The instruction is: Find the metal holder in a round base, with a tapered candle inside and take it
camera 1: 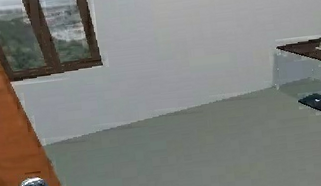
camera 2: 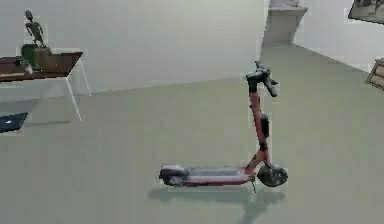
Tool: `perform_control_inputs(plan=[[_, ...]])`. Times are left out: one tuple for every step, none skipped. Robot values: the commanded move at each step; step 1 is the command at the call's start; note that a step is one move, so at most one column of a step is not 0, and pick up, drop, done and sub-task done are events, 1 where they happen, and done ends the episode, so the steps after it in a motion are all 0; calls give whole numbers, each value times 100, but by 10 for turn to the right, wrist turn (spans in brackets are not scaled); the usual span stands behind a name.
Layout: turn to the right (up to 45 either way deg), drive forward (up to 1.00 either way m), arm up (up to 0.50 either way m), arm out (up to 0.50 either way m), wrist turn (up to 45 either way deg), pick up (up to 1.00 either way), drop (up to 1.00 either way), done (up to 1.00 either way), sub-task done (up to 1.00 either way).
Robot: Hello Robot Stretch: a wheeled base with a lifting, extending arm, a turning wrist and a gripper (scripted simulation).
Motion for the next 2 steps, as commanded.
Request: perform_control_inputs(plan=[[390, 0, 0, 0, 0, 0, 0, 0, 0], [0, 95, 0, 0, 0, 0, 0, 0, 0]])
